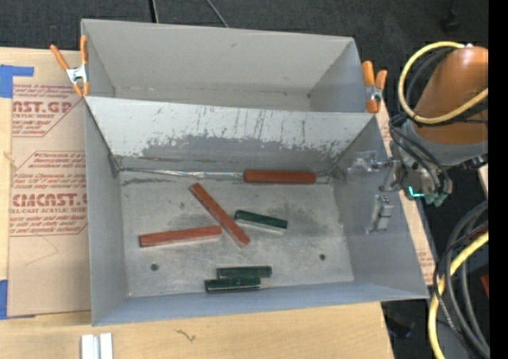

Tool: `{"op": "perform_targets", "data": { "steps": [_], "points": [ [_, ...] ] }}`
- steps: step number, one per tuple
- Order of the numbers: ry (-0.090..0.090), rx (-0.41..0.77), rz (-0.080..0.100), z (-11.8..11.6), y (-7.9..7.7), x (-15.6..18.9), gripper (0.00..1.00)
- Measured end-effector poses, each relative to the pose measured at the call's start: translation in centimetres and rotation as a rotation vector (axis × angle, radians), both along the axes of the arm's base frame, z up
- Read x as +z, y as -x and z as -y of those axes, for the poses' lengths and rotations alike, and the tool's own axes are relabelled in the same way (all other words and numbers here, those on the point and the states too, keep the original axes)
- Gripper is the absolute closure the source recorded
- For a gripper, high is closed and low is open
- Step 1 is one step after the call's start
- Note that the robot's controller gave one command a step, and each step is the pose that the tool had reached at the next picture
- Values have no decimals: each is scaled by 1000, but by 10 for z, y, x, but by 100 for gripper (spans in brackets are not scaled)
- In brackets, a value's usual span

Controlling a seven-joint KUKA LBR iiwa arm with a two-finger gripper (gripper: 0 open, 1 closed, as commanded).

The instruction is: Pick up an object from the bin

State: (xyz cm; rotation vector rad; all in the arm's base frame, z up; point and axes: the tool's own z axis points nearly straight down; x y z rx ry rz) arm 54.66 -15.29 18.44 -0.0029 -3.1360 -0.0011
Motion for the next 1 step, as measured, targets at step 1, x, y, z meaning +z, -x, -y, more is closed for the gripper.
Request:
{"op": "perform_targets", "data": {
  "steps": [1],
  "points": [
    [-4, -34, 5, -87, -33, -40, 0]
  ]
}}
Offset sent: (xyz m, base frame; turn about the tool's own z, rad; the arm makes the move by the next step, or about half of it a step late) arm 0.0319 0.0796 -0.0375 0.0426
